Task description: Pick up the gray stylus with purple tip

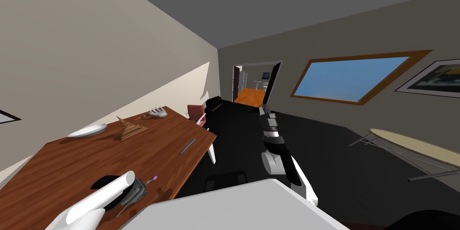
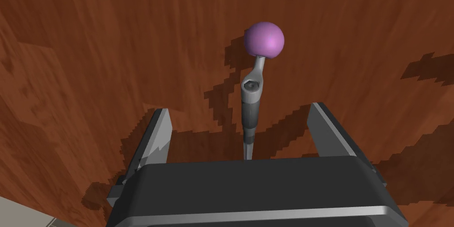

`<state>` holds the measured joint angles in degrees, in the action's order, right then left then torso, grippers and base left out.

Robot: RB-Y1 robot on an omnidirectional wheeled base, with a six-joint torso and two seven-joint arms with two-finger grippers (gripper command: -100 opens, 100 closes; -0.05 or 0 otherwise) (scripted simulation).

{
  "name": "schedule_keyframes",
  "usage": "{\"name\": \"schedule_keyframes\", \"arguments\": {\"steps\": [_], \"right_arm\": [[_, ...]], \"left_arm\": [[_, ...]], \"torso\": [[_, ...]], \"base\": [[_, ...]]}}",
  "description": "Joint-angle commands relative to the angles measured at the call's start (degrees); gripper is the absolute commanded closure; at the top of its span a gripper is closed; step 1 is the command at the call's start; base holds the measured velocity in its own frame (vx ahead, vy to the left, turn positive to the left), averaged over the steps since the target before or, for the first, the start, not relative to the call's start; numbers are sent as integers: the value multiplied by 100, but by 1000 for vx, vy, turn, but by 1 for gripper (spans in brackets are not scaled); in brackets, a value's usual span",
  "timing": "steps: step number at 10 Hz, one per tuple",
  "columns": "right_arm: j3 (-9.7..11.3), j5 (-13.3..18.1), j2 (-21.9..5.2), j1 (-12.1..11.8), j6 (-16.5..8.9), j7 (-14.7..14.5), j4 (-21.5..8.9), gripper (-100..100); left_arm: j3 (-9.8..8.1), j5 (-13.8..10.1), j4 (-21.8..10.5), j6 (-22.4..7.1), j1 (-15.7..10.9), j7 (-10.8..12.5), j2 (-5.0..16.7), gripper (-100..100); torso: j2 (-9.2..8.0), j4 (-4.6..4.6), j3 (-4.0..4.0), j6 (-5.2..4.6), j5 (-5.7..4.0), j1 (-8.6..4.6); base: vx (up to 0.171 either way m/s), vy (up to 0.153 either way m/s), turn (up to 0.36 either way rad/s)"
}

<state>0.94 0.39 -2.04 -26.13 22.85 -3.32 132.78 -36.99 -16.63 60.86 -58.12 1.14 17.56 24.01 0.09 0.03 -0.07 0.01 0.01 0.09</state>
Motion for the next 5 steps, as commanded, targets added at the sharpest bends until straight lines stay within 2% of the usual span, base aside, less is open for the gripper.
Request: {"name": "schedule_keyframes", "arguments": {"steps": [1,5], "right_arm": [[0,0,0,0,0,0,0,0],[0,0,0,0,0,0,0,0]], "left_arm": [[0,0,0,0,0,0,0,100],[0,-1,1,-4,0,2,0,100]], "torso": [[0,0,0,0,0,0],[-11,-2,6,-1,0,-3]], "base": [[0,0,0],[0,0,0]]}}
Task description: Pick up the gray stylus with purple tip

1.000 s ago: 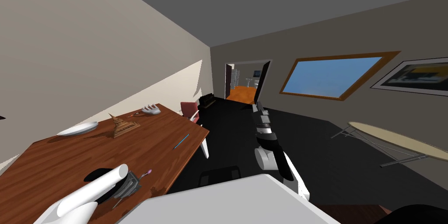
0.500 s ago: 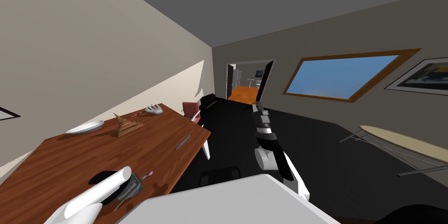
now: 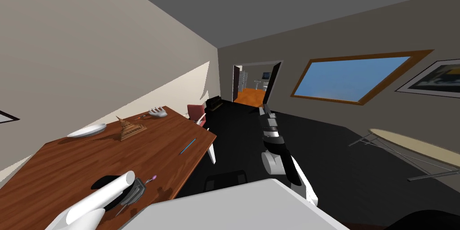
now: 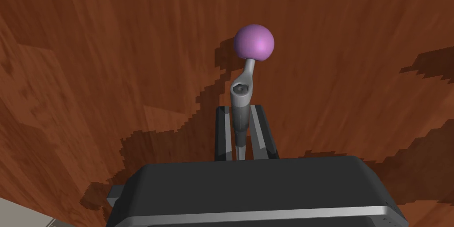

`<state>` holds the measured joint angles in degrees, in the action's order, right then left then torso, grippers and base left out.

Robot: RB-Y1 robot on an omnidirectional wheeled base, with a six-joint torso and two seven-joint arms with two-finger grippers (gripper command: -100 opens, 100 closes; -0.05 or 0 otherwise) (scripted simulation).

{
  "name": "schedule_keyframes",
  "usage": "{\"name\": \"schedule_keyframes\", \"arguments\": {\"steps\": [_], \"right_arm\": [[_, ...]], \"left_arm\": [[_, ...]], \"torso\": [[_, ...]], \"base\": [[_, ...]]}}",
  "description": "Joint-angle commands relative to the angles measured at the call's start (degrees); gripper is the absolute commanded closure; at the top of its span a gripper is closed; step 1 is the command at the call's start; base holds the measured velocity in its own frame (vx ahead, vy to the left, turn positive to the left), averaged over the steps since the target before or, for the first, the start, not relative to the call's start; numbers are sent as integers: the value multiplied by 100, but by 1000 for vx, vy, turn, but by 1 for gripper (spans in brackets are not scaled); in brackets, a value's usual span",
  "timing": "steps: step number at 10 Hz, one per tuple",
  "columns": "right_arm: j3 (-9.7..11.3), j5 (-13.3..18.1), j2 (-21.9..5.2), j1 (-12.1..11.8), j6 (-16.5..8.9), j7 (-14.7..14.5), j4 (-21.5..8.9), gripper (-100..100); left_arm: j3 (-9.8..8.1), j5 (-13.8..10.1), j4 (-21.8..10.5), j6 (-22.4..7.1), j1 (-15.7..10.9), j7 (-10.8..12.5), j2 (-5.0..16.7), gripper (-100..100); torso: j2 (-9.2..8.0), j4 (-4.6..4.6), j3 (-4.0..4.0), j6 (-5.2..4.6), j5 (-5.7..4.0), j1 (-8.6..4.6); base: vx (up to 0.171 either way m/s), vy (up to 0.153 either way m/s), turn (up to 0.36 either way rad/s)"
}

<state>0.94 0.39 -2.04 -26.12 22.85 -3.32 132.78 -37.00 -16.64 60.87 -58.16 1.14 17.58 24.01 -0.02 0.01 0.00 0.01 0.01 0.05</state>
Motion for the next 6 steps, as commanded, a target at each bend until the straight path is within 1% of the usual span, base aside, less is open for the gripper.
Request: {"name": "schedule_keyframes", "arguments": {"steps": [1,2,4,5,6], "right_arm": [[0,0,0,0,0,0,0,0],[0,0,0,0,0,0,0,0],[0,0,0,1,0,0,0,0],[0,0,0,1,0,0,0,0],[0,0,0,0,0,0,0,0]], "left_arm": [[0,0,0,0,0,0,0,0],[-10,-12,125,-161,5,75,61,100],[-23,-28,283,-353,18,158,123,100],[-19,-17,315,-314,46,141,78,100],[-20,-18,328,-343,46,152,84,0]], "torso": [[0,0,0,0,0,0],[0,0,0,0,0,0],[-23,-5,13,-2,-4,-14],[-27,-6,15,0,-6,-17],[-17,-3,10,2,-3,-10]], "base": [[0,0,0],[-43,-19,-77],[-69,-32,-68],[-27,-15,-5],[-5,-3,3]]}}
